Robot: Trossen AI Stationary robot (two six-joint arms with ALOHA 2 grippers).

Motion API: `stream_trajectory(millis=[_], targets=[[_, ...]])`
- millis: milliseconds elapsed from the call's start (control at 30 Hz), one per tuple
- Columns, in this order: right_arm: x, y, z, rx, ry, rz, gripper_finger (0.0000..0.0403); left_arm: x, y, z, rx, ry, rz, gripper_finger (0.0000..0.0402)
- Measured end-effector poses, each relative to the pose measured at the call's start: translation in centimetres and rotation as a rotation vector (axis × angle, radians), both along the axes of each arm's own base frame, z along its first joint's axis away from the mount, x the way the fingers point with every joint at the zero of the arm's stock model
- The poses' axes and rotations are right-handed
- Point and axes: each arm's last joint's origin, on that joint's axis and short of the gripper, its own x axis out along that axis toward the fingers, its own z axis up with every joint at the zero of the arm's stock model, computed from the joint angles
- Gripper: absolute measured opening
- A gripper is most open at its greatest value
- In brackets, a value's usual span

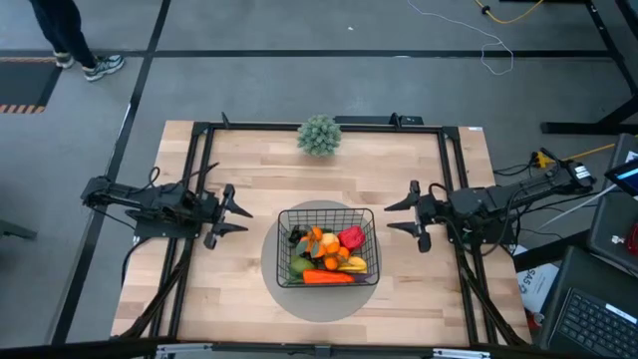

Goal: Build produce basket
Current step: Return to Home Position

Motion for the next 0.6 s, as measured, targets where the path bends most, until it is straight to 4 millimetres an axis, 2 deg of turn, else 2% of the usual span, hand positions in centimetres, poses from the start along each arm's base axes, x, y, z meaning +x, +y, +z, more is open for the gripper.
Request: stream_trajectory(millis=[200, 400, 600], targets=[[-0.6, -0.7, 0.1, -0.017, 0.012, 0.012, 0.0207, 0.0, 0.0, -0.3, -0.029, 0.032, -0.009, 0.0166], [-2.3, -2.1, 0.3, -0.049, 0.016, -0.054, 0.0207, 0.0, 0.0, -0.3, -0.029, 0.033, -0.010, 0.0166], [-3.5, -2.6, 0.5, -0.043, -0.002, -0.083, 0.0207, 0.0, 0.0, -0.3, -0.028, 0.033, -0.010, 0.0166]])
